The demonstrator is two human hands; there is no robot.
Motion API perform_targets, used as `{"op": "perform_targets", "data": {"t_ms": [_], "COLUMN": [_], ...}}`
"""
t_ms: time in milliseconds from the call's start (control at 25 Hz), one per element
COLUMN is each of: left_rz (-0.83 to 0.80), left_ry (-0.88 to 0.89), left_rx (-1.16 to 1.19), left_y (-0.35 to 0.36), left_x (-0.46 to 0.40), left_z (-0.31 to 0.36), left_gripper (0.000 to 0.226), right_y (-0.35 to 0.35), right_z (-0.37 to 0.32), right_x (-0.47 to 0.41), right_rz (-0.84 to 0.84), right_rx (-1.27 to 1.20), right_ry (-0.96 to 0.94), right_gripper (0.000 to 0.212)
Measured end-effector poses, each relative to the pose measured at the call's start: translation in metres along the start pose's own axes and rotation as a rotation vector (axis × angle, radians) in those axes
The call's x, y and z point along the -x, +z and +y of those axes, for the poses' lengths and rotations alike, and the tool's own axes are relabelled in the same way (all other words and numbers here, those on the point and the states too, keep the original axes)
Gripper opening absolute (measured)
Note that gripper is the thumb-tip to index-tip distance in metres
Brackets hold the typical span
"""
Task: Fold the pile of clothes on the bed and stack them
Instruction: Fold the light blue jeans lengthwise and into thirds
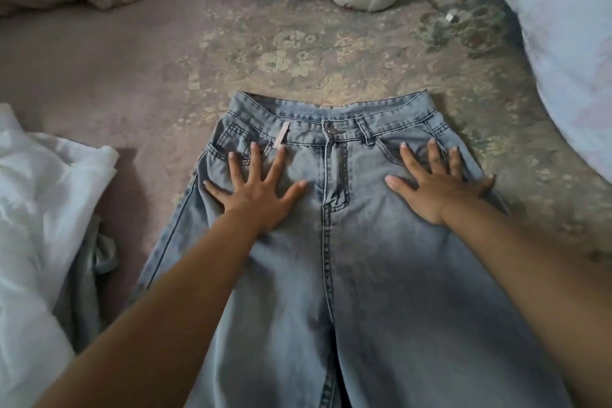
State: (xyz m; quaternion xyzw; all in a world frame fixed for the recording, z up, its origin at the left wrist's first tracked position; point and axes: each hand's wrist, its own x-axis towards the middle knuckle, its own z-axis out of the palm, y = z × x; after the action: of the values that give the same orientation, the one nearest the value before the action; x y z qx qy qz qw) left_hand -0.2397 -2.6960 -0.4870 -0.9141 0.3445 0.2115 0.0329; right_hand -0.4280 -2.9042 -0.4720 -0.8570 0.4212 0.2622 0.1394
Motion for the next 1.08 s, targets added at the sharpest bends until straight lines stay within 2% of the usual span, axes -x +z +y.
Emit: {"op": "perform_targets", "data": {"t_ms": [120,240,320,440,600,680,720,760,800,880,920,960,1040,1080], "left_rz": [0.043,-0.089,-0.152,-0.117,-0.086,0.051,0.069,-0.003,-0.008,-0.131,-0.237,-0.274,-0.185,-0.112], "left_ry": [0.006,-0.039,-0.018,0.116,0.087,0.181,0.251,0.295,0.338,0.402,0.396,0.359,0.185,0.095], "left_rx": [-0.108,-0.111,-0.099,-0.006,0.051,0.116,0.150,0.177,0.179,0.230,0.292,0.408,0.682,0.771], "left_y": [0.014,-0.010,-0.006,0.051,0.085,0.089,0.093,0.102,0.117,0.134,0.142,0.151,0.160,0.157], "left_x": [-0.001,-0.005,0.021,0.125,0.240,0.291,0.318,0.347,0.373,0.411,0.424,0.434,0.444,0.447], "left_z": [0.001,0.004,0.018,0.038,0.055,0.066,0.071,0.074,0.074,0.072,0.071,0.071,0.076,0.083], "left_gripper": [0.076,0.077,0.074,0.065,0.057,0.060,0.062,0.065,0.071,0.086,0.093,0.093,0.075,0.065], "right_y": [0.004,-0.004,0.015,0.074,0.096,0.103,0.112,0.124,0.137,0.163,0.177,0.191,0.210,0.215], "right_z": [-0.003,-0.010,-0.005,0.022,0.055,0.072,0.082,0.093,0.105,0.127,0.135,0.141,0.147,0.147], "right_x": [-0.007,0.009,0.046,0.121,0.192,0.239,0.267,0.298,0.329,0.376,0.390,0.399,0.402,0.400], "right_rz": [0.028,-0.028,-0.056,-0.077,-0.236,-0.183,-0.117,-0.060,-0.029,-0.061,-0.090,-0.094,-0.052,-0.011], "right_rx": [0.025,0.039,0.003,-0.001,-0.036,-0.164,-0.217,-0.243,-0.251,-0.274,-0.301,-0.338,-0.455,-0.486], "right_ry": [0.021,0.020,-0.010,-0.112,-0.196,-0.193,-0.195,-0.192,-0.182,-0.116,-0.071,-0.038,0.035,0.074], "right_gripper": [0.070,0.070,0.069,0.070,0.066,0.063,0.061,0.061,0.063,0.071,0.077,0.085,0.095,0.094]}}
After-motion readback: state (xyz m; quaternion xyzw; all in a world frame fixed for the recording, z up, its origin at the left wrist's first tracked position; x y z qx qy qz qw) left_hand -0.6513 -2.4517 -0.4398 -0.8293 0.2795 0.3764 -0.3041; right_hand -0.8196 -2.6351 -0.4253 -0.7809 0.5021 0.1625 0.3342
